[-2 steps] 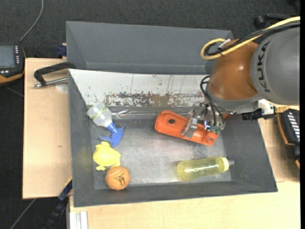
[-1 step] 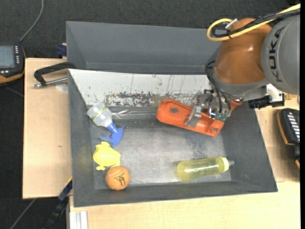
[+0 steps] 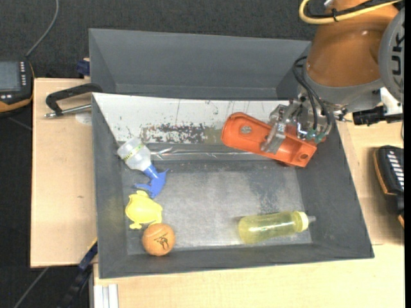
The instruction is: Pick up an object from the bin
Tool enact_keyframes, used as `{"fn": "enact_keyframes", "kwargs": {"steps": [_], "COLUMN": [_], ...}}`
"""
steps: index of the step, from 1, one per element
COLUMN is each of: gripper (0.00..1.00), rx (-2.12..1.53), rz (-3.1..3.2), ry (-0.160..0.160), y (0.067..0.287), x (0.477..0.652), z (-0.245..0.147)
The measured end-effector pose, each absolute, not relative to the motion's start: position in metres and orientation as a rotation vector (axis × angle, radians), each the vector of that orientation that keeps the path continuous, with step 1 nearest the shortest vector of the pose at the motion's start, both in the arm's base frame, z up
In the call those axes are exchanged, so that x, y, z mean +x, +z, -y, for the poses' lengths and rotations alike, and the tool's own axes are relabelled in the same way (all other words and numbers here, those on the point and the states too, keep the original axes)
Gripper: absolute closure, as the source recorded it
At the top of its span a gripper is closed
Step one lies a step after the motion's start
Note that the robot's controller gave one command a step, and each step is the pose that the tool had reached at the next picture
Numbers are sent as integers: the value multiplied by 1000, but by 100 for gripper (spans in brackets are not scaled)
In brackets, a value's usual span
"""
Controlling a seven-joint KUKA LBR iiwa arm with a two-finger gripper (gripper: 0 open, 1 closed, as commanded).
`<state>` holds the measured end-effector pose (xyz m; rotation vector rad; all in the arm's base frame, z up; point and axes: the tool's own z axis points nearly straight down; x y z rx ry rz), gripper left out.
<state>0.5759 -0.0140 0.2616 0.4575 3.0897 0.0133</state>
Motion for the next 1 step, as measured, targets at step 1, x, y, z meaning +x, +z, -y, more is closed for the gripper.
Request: {"fn": "enact_keyframes", "kwargs": {"steps": [1], "gripper": [100], "rx": [758], "rz": [-3030], "ry": [20], "y": [78], "x": [594], "z": [-14]}}
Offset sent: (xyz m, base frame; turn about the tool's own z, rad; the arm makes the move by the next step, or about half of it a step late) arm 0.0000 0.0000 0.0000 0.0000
